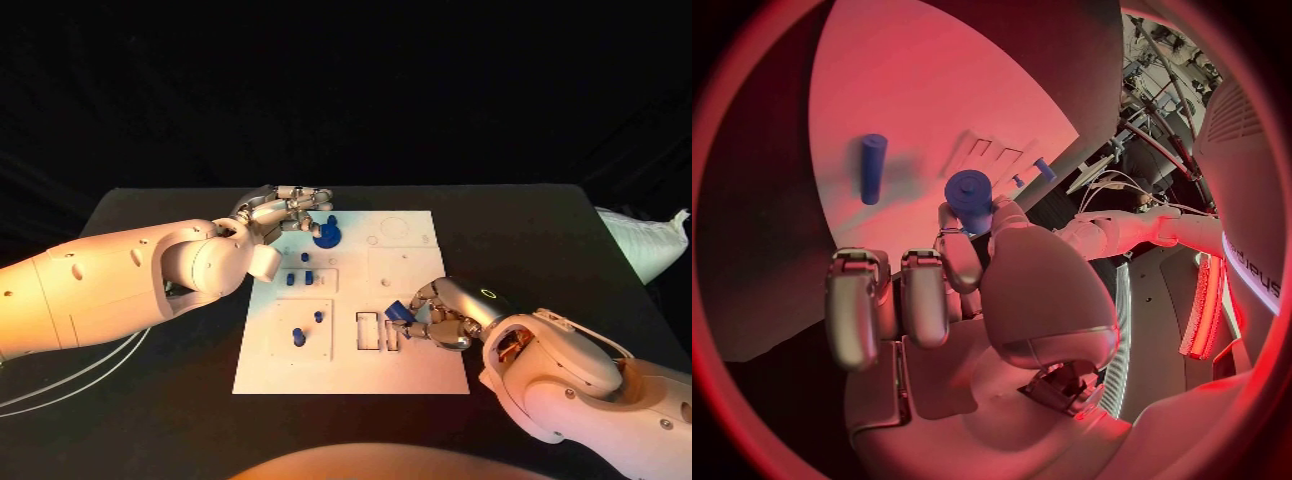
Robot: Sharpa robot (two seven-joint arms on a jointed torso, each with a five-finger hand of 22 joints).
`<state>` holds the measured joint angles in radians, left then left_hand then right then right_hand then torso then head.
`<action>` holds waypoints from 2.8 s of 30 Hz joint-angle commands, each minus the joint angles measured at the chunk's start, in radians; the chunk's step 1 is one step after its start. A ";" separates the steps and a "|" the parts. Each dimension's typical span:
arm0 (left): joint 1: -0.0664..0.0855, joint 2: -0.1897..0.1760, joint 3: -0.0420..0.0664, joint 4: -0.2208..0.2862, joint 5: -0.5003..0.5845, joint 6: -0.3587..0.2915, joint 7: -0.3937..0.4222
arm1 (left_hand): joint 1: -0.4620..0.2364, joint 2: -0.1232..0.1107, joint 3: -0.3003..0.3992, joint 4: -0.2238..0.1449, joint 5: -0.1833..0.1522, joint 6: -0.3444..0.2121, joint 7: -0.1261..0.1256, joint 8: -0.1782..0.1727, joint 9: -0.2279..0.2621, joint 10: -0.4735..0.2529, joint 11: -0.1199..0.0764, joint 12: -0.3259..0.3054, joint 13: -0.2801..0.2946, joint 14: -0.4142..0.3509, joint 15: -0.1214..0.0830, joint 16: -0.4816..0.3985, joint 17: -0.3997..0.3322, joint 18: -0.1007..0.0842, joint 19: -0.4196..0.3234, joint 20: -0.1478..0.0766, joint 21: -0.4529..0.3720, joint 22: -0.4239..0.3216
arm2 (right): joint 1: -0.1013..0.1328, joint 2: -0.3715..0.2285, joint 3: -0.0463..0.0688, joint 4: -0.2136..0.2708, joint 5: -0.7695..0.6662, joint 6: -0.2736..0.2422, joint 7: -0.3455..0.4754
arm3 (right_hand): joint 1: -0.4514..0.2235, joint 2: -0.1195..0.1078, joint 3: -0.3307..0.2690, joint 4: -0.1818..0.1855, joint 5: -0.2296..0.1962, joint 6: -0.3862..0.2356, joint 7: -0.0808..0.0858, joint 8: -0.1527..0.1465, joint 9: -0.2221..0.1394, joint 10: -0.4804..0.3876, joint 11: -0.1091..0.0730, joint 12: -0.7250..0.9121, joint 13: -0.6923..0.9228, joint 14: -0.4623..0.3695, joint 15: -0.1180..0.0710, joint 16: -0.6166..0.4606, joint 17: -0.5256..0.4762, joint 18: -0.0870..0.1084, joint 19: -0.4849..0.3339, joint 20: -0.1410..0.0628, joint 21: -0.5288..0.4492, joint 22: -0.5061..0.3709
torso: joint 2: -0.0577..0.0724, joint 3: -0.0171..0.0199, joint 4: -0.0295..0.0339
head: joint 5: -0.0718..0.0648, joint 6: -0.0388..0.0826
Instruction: Assemble the parts on the task board
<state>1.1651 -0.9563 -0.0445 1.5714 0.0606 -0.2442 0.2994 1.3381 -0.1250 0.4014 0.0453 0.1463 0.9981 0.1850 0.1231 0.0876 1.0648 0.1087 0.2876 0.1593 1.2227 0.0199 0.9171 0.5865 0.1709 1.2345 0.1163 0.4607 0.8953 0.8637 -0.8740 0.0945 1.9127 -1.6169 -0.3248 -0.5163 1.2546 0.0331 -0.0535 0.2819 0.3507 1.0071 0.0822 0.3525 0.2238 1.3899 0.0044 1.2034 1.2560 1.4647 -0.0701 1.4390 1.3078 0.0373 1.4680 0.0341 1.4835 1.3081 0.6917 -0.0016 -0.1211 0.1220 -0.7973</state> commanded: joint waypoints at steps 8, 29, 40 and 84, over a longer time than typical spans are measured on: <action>0.000 0.004 0.000 0.003 -0.005 0.020 0.005 | 0.006 0.005 0.000 -0.004 0.001 -0.008 0.001 0.004 -0.001 -0.008 0.001 0.003 0.001 -0.007 0.003 0.007 -0.001 0.011 0.004 0.005 -0.003 -0.001 | 0.000 0.066 -0.004 -0.035 0.082 0.065 -0.017 | -0.003 0.025 -0.001 0.007 0.017 0.014 -0.012 0.016 0.046 0.015 -0.013 -0.002 -0.001 0.066 -0.008 0.003 0.036 -0.006 0.058 -0.007 0.005 0.122 | 0.001 -0.0006 0.0016 | 0.007 -0.004; 0.000 0.007 0.001 0.003 -0.005 0.021 0.002 | 0.006 0.005 0.000 -0.004 0.001 -0.008 0.001 0.004 -0.001 -0.008 0.001 0.003 0.001 -0.007 0.003 0.007 -0.001 0.011 0.004 0.005 -0.003 -0.001 | 0.001 0.108 -0.006 -0.068 0.048 0.129 -0.021 | -0.196 0.043 -0.118 0.000 -0.212 0.007 -0.019 0.033 0.091 0.007 -0.015 -0.062 -0.025 0.065 -0.012 -0.002 0.034 -0.007 0.058 -0.010 0.005 0.125 | 0.001 0.0005 0.0002 | 0.021 -0.010; 0.000 0.005 0.001 0.004 -0.005 0.020 0.001 | 0.005 0.005 -0.001 -0.004 0.001 -0.009 0.002 0.004 -0.001 -0.011 0.001 0.006 0.001 -0.008 0.003 0.007 -0.002 0.011 0.004 0.005 -0.004 -0.002 | 0.001 0.110 -0.006 -0.073 -0.001 0.110 -0.019 | -0.266 0.019 -0.201 0.010 -0.303 -0.003 -0.015 0.031 0.102 -0.020 -0.015 -0.128 -0.068 0.062 -0.010 -0.010 0.026 -0.004 0.053 -0.012 -0.002 0.114 | 0.001 0.0010 -0.0013 | 0.026 -0.011; 0.000 0.001 0.000 0.002 -0.005 0.022 0.001 | 0.005 0.006 -0.002 -0.004 0.001 -0.010 0.002 0.005 -0.002 -0.011 0.001 0.007 0.001 -0.008 0.004 0.008 -0.003 0.011 0.004 0.005 -0.005 -0.002 | 0.025 -0.153 0.004 0.017 -0.074 0.088 0.012 | 0.052 0.049 -0.085 -0.160 -0.222 -0.032 0.011 -0.046 0.084 -0.032 0.005 -0.186 -0.082 0.061 0.007 -0.018 0.026 -0.004 0.050 0.004 -0.007 0.112 | -0.007 -0.0001 -0.0175 | 0.006 0.003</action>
<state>1.1651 -0.9561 -0.0445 1.5722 0.0605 -0.2414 0.2941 1.3381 -0.1250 0.4015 0.0454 0.1463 0.9945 0.1885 0.1230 0.0870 1.0612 0.1124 0.2875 0.1593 1.2192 0.0235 0.9211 0.5853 0.1709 1.2345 0.1163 0.4608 0.8946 0.8892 -1.0279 0.0985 1.9340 -1.6368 -0.2800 -0.5114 1.3100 0.0852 -0.1373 0.1172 0.1299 0.9693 0.0911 0.3108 0.3083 1.3623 0.0064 1.0214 1.1750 1.4647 -0.0695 1.4273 1.3078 0.0373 1.4641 0.0309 1.4825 1.3081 0.6845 -0.0018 -0.1397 0.1303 -0.7945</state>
